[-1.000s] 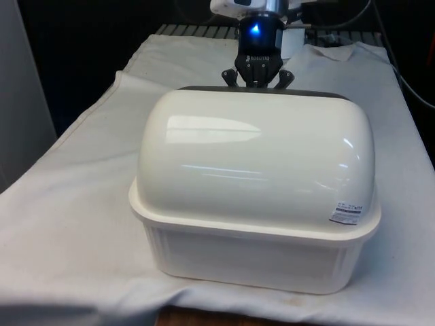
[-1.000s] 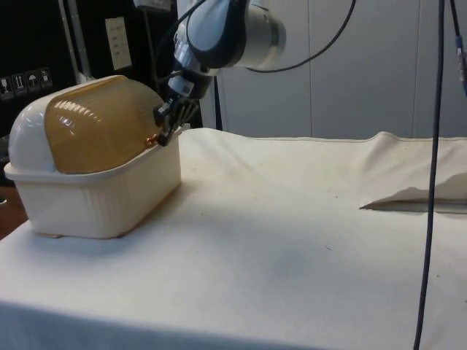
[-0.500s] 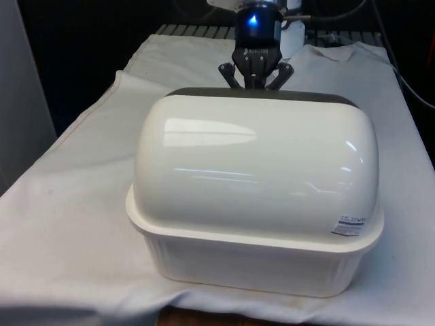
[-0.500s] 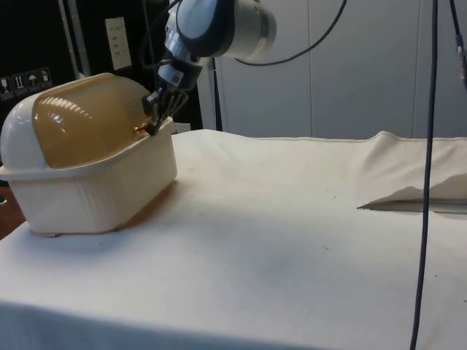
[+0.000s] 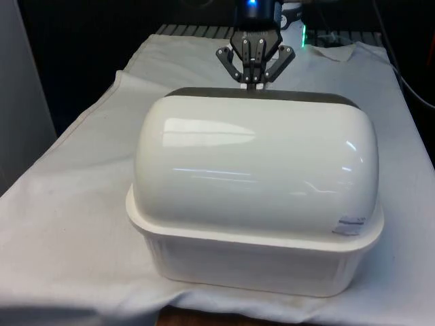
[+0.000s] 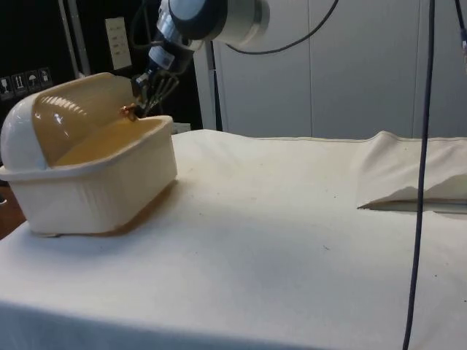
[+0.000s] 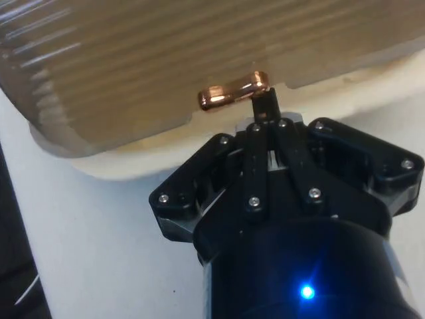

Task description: Open the lid, then close it.

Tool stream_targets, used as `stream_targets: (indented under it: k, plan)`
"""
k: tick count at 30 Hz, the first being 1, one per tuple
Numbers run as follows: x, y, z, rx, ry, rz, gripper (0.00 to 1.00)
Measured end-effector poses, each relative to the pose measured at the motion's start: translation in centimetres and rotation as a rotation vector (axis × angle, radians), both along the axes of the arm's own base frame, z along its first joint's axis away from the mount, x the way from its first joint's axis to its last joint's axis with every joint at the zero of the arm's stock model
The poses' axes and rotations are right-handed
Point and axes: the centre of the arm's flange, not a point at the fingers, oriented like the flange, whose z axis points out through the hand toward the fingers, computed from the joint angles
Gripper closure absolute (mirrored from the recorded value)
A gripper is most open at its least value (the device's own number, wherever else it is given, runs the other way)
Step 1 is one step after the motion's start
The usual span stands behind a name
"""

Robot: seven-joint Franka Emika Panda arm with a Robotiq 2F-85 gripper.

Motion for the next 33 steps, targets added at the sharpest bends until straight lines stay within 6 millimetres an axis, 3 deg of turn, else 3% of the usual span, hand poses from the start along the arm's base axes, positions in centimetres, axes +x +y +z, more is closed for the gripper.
stream_targets:
  k: [13,19,28,33]
  plan:
    - [1.4,-0.1,2.9,0.006,-0.05,0.002,1.0]
    - [2.2,-0.1,3.4,0.01,-0.056,0.004,1.0]
    - [5.3,0.0,3.2,0.013,-0.076,0.008,1.0]
    - [5.5,0.1,3.9,0.014,-0.089,0.011,1.0]
